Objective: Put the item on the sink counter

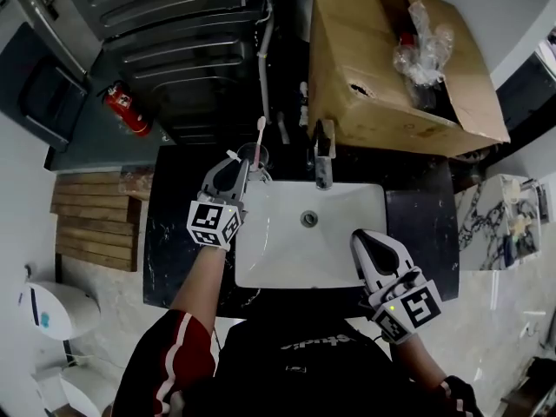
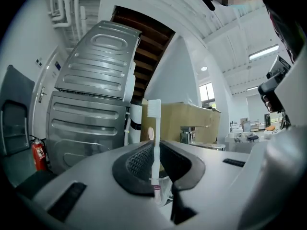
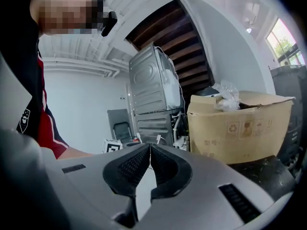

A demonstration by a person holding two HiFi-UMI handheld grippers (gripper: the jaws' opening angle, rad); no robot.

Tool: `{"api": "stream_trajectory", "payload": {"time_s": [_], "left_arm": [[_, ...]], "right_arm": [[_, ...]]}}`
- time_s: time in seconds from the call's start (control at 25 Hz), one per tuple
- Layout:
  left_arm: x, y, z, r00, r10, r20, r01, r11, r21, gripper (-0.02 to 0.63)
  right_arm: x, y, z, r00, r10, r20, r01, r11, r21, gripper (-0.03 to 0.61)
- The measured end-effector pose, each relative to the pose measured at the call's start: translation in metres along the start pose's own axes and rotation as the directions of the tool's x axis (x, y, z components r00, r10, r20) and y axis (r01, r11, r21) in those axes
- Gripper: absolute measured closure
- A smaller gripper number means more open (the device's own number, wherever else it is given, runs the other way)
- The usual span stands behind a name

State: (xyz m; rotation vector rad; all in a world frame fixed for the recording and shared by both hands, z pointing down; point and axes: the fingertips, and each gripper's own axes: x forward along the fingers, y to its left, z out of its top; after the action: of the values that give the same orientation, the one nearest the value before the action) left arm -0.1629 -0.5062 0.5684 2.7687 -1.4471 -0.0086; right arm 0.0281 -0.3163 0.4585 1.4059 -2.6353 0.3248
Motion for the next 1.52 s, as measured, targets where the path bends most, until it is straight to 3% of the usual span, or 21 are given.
{"api": "stream_trajectory", "payload": {"time_s": [0.4,0.6,0.92,1.2,1.52], "left_arm": [[0.005,-0.002,-0.037,0.995,-0.022,-0.093,0.02,0.999,-0.025,0.565],[0.002,-0.007,-0.039,0.992,-0.027,-0.125,0.024,0.999,-0.025,0.424],[-0.025,-0.014,-0.035,0.989,0.027,-0.143,-0.032,0.999,-0.032,0.376],[-0.084,-0.053,0.029,0.998,0.037,-0.042,-0.036,0.999,0.017,0.376],[-0.13,-0.164,0.148,0.987,-0.11,0.119,0.091,0.984,0.151,0.418]], "right_arm": [[-0.004,0.004,-0.006,1.0,-0.008,-0.028,0.008,1.0,0.0,0.54],[-0.015,0.009,-0.001,1.0,-0.003,-0.014,0.002,1.0,-0.011,0.54],[-0.044,0.007,0.008,0.999,-0.015,0.031,0.015,1.0,-0.009,0.539],[-0.072,0.01,0.019,0.996,0.015,0.088,-0.012,0.999,-0.039,0.54],[-0.101,0.011,0.03,0.989,0.051,0.137,-0.047,0.998,-0.037,0.539]]}}
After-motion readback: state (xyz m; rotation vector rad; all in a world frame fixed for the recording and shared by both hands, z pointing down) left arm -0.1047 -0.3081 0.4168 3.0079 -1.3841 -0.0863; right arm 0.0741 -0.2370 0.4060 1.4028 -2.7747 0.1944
